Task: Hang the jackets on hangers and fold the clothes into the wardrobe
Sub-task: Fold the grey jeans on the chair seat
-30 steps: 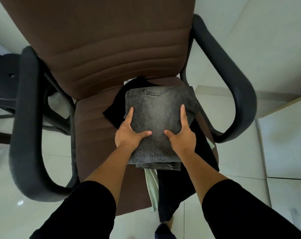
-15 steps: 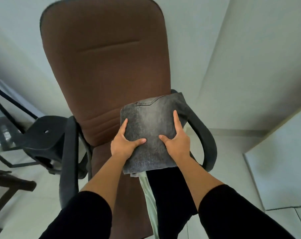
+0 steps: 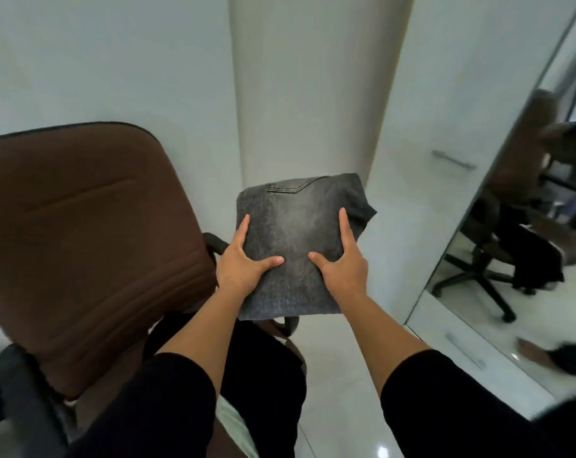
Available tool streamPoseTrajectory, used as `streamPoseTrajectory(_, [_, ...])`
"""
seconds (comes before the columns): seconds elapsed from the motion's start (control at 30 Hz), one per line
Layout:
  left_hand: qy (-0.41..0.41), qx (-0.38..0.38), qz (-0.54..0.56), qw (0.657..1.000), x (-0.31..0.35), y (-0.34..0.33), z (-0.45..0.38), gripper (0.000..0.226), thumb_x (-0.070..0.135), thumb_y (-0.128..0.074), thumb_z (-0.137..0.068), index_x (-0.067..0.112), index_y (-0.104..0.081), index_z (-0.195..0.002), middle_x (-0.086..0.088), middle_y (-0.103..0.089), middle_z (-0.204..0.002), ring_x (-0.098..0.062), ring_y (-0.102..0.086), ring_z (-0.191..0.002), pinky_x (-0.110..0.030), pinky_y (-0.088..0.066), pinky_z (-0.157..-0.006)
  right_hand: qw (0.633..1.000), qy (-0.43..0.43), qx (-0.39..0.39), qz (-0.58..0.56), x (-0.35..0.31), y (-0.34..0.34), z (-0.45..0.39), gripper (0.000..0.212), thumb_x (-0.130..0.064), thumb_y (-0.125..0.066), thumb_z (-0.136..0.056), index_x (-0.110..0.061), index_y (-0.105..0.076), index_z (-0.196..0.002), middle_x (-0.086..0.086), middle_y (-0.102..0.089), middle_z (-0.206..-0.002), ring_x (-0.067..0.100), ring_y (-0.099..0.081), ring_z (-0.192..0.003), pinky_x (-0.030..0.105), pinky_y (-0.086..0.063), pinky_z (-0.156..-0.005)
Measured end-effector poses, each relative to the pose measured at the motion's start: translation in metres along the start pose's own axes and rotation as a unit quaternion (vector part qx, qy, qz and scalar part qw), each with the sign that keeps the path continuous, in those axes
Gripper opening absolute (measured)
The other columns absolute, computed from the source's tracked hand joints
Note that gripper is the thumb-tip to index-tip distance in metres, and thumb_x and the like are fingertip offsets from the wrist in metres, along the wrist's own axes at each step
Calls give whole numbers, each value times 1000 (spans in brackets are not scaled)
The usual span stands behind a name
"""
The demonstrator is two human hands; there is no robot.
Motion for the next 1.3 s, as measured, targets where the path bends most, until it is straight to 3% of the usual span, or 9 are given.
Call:
streamPoseTrajectory(0.23, [-137, -164, 38, 976, 121, -132, 63, 108, 47, -83, -60, 47, -16, -144, 5, -40, -147, -21, -44, -130, -38, -38, -106, 978, -68, 194, 24, 41, 179, 56, 90, -24, -72, -79, -55, -15, -142, -4, -46, -141, 21, -47, -125, 34, -39, -104])
streamPoseTrajectory(0.53, [-234, -339, 69, 909, 245, -315, 195, 107, 44, -82, -62, 46, -16, -146, 3, -38, -148, -22, -43, -131, -39, -39, -104, 910, -154, 378, 79, 116, 386, 148, 92, -26, -74, -77, -55, -15, -142, -7, -43, -145, 21, -46, -128, 34, -38, -105])
streamPoseTrajectory(0.63, [-244, -385, 80, 887, 275, -376, 236, 109, 46, -82, -60, 47, -14, -145, 2, -37, -149, -23, -42, -131, -44, -40, -105, 893, -182, 403, 81, 146, 444, 170, 93, -25, -74, -77, -54, -15, -142, -4, -42, -145, 21, -46, -128, 36, -39, -107])
streamPoseTrajectory(0.83, [-245, -414, 64, 874, 311, -475, 292, 108, 48, -81, -62, 45, -11, -146, 2, -41, -146, -23, -46, -128, -39, -41, -99, 877, -225, 414, 94, 200, 534, 185, 89, -26, -73, -79, -55, -16, -141, -4, -47, -142, 23, -48, -125, 36, -41, -103])
streamPoseTrajectory(1.1, [-243, -445, 37, 861, 320, -578, 304, 110, 52, -80, -60, 44, -13, -146, 5, -43, -145, -21, -48, -126, -37, -42, -99, 857, -273, 425, 106, 276, 589, 165, 88, -28, -74, -79, -53, -18, -142, -6, -47, -142, 21, -48, -126, 30, -40, -101])
streamPoseTrajectory(1.3, [-266, -456, 70, 847, 301, -679, 310, 109, 49, -82, -60, 44, -16, -146, 8, -43, -145, -19, -47, -127, -32, -40, -100, 856, -231, 452, 95, 377, 612, 150, 89, -23, -75, -78, -49, -21, -143, -6, -43, -145, 19, -44, -130, 30, -36, -105])
Point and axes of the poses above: each hand's wrist, its own z-axis away from the middle knuckle, its own y-axis out of the back of the hand, x = y × z, the point moved 3 cm from there along -z, towards the middle knuckle
